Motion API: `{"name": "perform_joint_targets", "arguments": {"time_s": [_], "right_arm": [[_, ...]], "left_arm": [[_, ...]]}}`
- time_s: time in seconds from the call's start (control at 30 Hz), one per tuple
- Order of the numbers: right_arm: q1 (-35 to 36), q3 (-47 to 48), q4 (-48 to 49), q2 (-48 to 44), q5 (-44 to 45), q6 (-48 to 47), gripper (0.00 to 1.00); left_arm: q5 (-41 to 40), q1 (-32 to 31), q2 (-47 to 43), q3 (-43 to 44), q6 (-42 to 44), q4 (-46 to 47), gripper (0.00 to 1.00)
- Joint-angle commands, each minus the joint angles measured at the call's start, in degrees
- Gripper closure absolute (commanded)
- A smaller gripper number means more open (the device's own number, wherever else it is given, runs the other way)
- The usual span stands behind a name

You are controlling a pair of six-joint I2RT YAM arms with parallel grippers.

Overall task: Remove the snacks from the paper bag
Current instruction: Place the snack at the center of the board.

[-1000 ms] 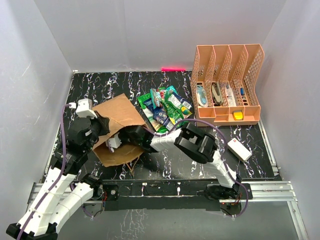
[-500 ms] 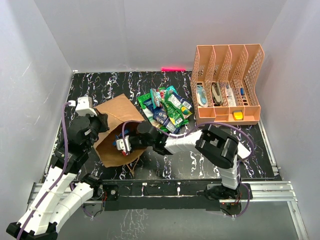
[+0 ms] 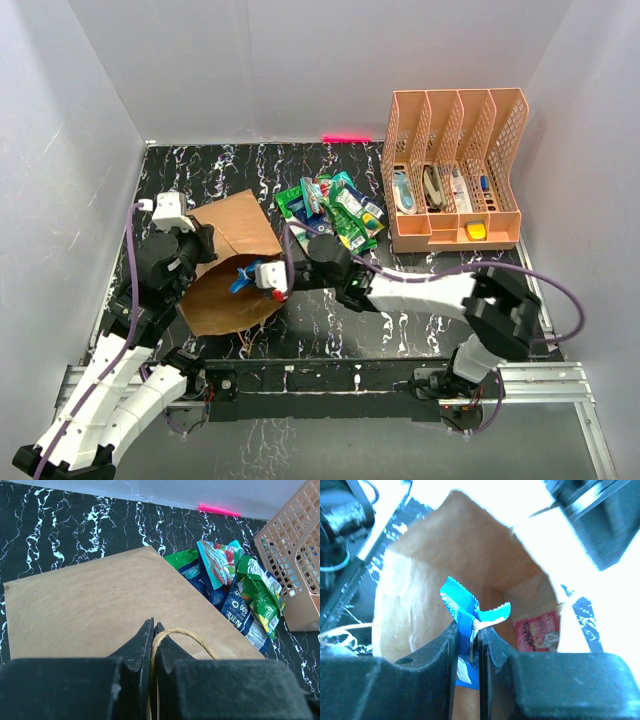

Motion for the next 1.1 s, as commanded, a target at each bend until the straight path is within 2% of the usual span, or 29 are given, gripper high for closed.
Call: {"name": "perform_joint_targets", "arguments": {"time_s": [0.0,0.1,0.2,0.3,0.43,0.6,0.7,0.77,0.9,1.07], "right_arm": [[0.04,-1.28,-4.73,-11.39,-2.23,3.78,0.9],[0.05,-4.16,-10.6,-17.82,-1.66,3.92,0.9],[0.0,-9.5,-13.71,-24.49,3.01,5.47,0.9],[0.01,-16.53,-13.61,-30.6,11.62,8.59,0.9],[0.03,-24.71,-11.55,-35.96,28.11,14.35,0.9],[-0.43,-31.79,-5.69,-37.99,48.05,24.79,0.9],[-2.68,-32.76,-4.53,-36.58,54.84,32.6,0.9],[-5.67,-31.7,-5.68,-35.2,54.08,37.61,0.89],[-13.51,-27.71,-8.48,-32.16,42.89,43.67,0.9],[-16.43,-22.53,-11.94,-26.46,41.62,46.41,0.9]], "left_arm": [[-0.01,0.08,-0.61,-0.32,1.61,2.3,1.0],[0.57,0.06,-0.4,-1.54,1.6,3.3,1.0],[-0.98,0.06,0.1,-2.08,2.52,3.26,1.0],[-3.97,0.06,0.96,-1.84,2.37,2.58,1.0],[-4.35,0.06,1.96,-1.81,2.36,2.54,1.0],[-4.46,0.06,3.35,-1.81,2.35,2.73,1.0],[-4.33,0.06,3.92,-1.77,2.36,2.82,1.0],[-4.33,0.13,4.11,-1.67,2.36,2.74,1.0],[-4.15,0.14,4.14,-1.64,2.27,2.65,1.0],[-4.15,0.14,3.8,-1.7,2.2,2.56,1.0]]}}
